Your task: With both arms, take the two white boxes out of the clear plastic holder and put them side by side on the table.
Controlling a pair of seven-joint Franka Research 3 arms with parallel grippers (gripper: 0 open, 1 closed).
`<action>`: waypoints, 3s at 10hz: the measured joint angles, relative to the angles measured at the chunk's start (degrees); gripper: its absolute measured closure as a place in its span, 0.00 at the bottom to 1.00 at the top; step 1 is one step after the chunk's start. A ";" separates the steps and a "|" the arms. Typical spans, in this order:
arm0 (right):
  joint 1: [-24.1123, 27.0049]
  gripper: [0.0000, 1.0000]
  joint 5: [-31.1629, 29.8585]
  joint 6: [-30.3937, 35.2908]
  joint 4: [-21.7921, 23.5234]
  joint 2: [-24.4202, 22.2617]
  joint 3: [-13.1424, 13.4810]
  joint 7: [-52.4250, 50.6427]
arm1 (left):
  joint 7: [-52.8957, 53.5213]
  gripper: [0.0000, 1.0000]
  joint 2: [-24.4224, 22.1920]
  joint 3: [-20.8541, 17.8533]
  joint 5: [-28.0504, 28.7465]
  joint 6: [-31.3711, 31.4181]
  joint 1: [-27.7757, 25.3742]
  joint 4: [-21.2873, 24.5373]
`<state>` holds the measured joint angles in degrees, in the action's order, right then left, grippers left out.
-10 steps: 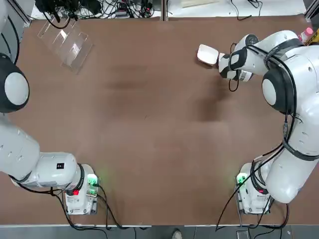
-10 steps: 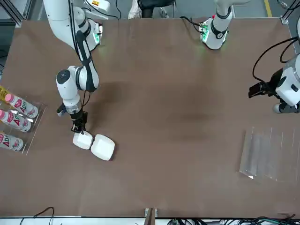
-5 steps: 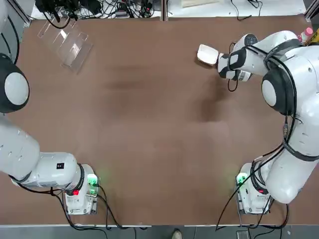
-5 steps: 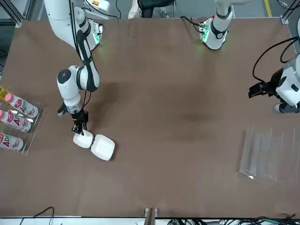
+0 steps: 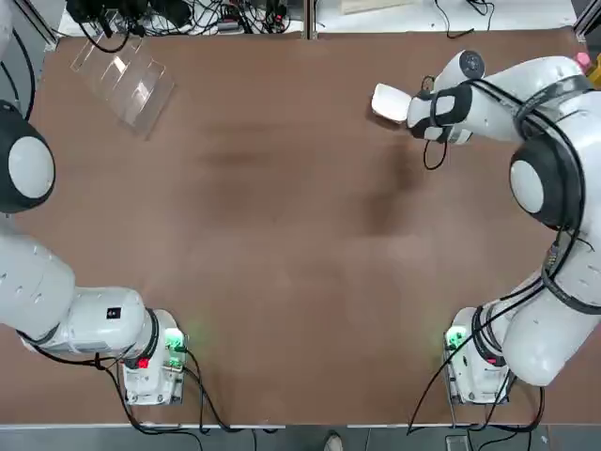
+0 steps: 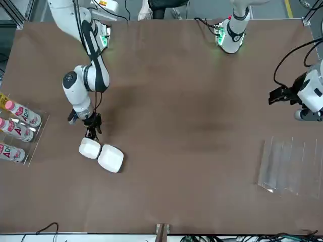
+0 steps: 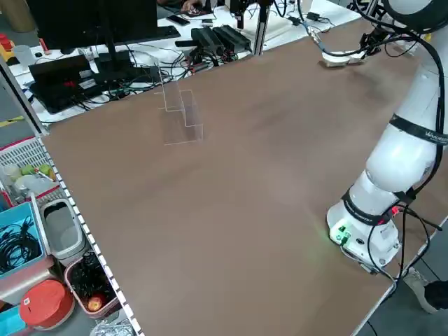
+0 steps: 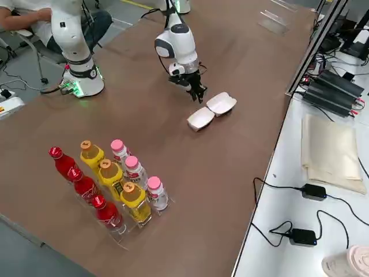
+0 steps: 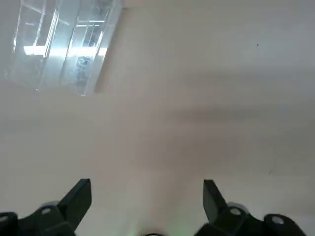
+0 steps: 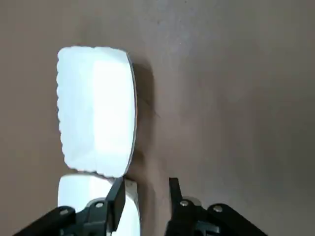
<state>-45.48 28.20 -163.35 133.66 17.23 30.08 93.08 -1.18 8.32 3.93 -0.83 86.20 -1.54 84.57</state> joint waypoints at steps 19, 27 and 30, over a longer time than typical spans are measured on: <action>27.56 0.10 -11.53 20.25 -11.82 -12.45 -20.42 -30.53 | 2.22 0.00 -1.18 0.15 0.04 0.00 0.04 -0.83; 49.27 0.07 -20.65 35.71 -27.04 -13.21 -34.39 -64.86 | 2.23 0.00 -1.19 0.17 0.04 0.00 0.07 -0.84; 51.75 0.00 -20.74 41.34 -32.17 -13.25 -34.39 -76.19 | 2.24 0.00 -1.19 0.16 0.04 0.00 0.10 -0.84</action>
<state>6.27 7.47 -122.01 101.49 3.98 -4.31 16.90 1.06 7.14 4.10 -0.79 86.20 -1.43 83.73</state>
